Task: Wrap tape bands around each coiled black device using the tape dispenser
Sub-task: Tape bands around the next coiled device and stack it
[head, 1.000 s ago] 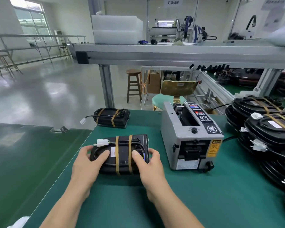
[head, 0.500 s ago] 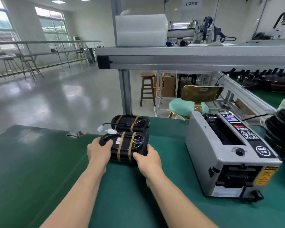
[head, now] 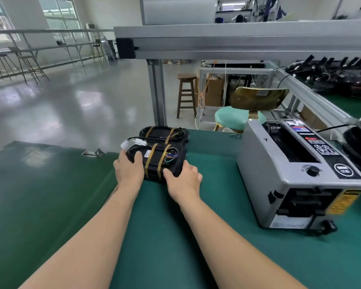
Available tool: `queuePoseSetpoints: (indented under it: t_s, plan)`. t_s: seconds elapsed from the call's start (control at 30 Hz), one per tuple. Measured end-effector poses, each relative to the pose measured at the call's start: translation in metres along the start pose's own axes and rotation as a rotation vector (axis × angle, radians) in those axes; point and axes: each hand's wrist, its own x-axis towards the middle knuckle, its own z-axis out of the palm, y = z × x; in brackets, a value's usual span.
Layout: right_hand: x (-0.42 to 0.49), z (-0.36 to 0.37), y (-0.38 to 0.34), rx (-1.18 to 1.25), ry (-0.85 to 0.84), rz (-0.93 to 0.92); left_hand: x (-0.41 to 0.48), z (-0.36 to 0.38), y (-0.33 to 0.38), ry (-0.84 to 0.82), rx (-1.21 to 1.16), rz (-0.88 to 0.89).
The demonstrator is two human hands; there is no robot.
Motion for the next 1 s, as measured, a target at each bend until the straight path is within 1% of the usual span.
queuePoseSetpoints:
  t_s: [0.07,0.13,0.2,0.27,0.37,0.47,0.57,0.63,0.73,0.8,0.9,1.0]
  plan:
    - [-0.007,-0.006,-0.002,0.030,-0.009,-0.011,-0.015,-0.002,0.005,-0.009,0.004,0.008]
    - [-0.018,-0.020,-0.005,0.040,-0.010,-0.052,-0.036,-0.004,0.017,0.015,-0.015,0.062]
    - [-0.033,-0.039,-0.008,0.045,0.000,-0.126,-0.060,-0.007,0.034,0.053,-0.059,0.175]
    - [-0.053,-0.063,-0.012,0.084,0.018,-0.241,-0.087,-0.006,0.054,0.069,-0.117,0.312]
    - [-0.082,-0.105,-0.016,0.190,0.092,-0.383,-0.132,0.004,0.088,-0.003,-0.244,0.427]
    - [-0.097,-0.155,-0.012,0.187,0.216,-0.425,-0.176,0.021,0.126,-0.081,-0.296,0.525]
    - [-0.108,-0.205,0.001,0.182,0.315,-0.408,-0.218,0.039,0.157,-0.169,-0.282,0.621]
    - [-0.117,-0.237,0.015,0.166,0.389,-0.381,-0.247,0.054,0.172,-0.271,-0.280,0.645]
    - [-0.134,-0.284,0.046,0.148,0.506,-0.318,-0.298,0.082,0.188,-0.481,-0.278,0.655]
    - [-0.146,-0.316,0.071,0.134,0.575,-0.271,-0.336,0.104,0.194,-0.592,-0.284,0.660]
    - [-0.163,-0.360,0.110,0.092,0.659,-0.210,-0.388,0.133,0.200,-0.722,-0.273,0.645]
    - [-0.174,-0.395,0.143,0.047,0.704,-0.134,-0.423,0.161,0.199,-0.832,-0.224,0.633]
